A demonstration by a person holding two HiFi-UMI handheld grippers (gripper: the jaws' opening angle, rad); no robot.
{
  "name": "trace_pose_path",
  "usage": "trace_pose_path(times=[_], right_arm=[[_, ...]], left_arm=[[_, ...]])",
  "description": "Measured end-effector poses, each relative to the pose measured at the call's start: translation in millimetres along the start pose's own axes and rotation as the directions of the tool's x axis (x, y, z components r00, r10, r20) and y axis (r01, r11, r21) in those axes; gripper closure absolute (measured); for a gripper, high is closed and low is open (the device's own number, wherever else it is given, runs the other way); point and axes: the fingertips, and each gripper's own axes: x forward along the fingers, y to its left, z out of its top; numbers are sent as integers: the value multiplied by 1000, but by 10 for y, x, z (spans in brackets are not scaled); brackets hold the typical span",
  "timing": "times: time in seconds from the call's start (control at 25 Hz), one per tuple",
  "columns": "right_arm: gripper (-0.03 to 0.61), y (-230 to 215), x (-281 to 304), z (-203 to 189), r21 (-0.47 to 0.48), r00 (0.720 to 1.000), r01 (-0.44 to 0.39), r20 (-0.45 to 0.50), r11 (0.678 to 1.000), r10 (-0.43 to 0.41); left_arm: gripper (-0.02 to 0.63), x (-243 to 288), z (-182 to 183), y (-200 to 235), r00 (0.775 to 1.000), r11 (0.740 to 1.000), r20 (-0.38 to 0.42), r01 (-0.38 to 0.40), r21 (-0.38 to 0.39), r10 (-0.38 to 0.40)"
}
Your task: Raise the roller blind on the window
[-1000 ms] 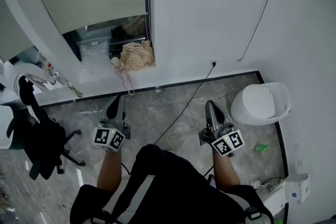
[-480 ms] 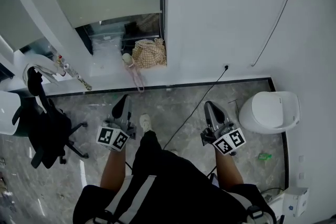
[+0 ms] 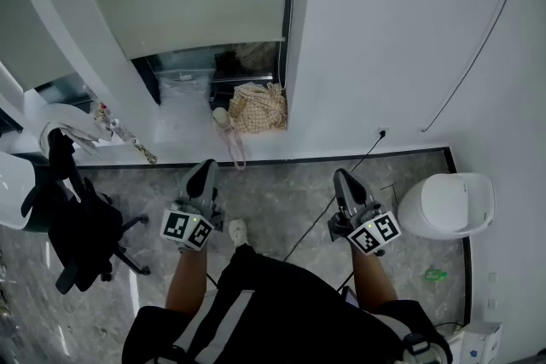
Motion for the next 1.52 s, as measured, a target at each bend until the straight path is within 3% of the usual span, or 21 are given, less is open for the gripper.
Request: trace_pose_path(times=[0.16,0.48,0.76,1.12,1.32,1.52], right_arm=[[577,18,510,-116,0,1000,-8,-2,1000,8],[577,185,1535,-310,-30,1000,-23,-1,999,23],[577,387,2017,-457,-31,1000,-24,5,999,24],[577,174,2191,-422,-41,999,35,12,999,-34],[577,-63,2287,-352,-1,998,38,46,999,-38],[577,-354,2469,-148,-19,997,32,69,999,-31]], left_arm=[[612,150,30,529,1000,1000,12,-19,-2,19],[614,449,250,1288,1000,1000,20,25,-4,-25],[614,580,349,1810,997,994,24,71,-82,-70],[612,991,224,1799,988,988,-28,149,-41,-150],[612,1323,213,1695,981,981,-24,193,-20,-193],[612,1809,262,1604,975,975,-21,220,-9,-220]])
